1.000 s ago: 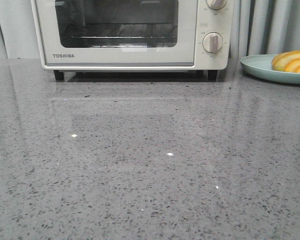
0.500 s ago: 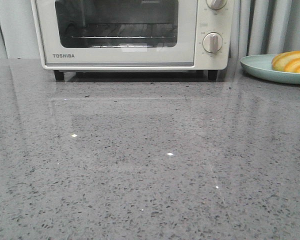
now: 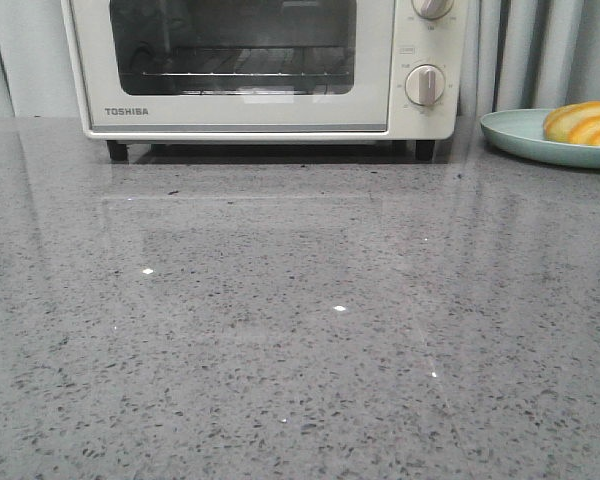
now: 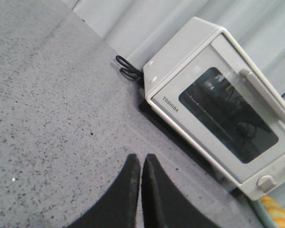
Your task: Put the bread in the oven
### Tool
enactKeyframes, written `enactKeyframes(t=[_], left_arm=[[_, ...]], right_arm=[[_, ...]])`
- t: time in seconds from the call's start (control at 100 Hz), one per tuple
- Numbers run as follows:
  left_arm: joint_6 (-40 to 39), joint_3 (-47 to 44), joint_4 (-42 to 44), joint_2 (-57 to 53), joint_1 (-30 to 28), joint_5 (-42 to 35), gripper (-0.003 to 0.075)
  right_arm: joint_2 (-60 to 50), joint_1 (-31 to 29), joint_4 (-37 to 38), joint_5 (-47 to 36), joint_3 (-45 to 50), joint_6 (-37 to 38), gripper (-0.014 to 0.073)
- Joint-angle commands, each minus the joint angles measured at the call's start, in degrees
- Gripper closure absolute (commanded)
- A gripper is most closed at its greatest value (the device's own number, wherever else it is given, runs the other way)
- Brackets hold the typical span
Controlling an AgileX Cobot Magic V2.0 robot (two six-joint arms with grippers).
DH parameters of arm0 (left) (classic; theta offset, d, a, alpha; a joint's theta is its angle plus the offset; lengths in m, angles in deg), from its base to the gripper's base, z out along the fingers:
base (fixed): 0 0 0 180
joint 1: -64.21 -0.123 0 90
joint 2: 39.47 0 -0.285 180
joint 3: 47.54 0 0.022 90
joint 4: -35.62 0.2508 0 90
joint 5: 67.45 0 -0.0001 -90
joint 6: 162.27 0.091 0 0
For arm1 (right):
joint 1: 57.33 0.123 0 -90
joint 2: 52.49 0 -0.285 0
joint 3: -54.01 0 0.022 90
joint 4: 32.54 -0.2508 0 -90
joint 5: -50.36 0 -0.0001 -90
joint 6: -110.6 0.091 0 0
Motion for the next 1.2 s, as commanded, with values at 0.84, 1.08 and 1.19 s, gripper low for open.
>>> enactKeyframes(t=[0.84,1.08,1.19], left_arm=[[37.4,48.0,-2.5,51.4,14.8,1.1,0.0741],[41.7,64.5,-2.5,69.4,22.4,1.2,0.0741],[41.7,71.6,-2.7,77.0,23.3,2.6,0.0741]], right_arm=[[40.7,0.7,-5.8,35.8,-38.6,3.5,0.065],[41.1,3.3,-5.8,34.0,-39.6,3.5,0.0649],[41.1,3.3,-5.3,34.7,-39.6,3.5,0.065]])
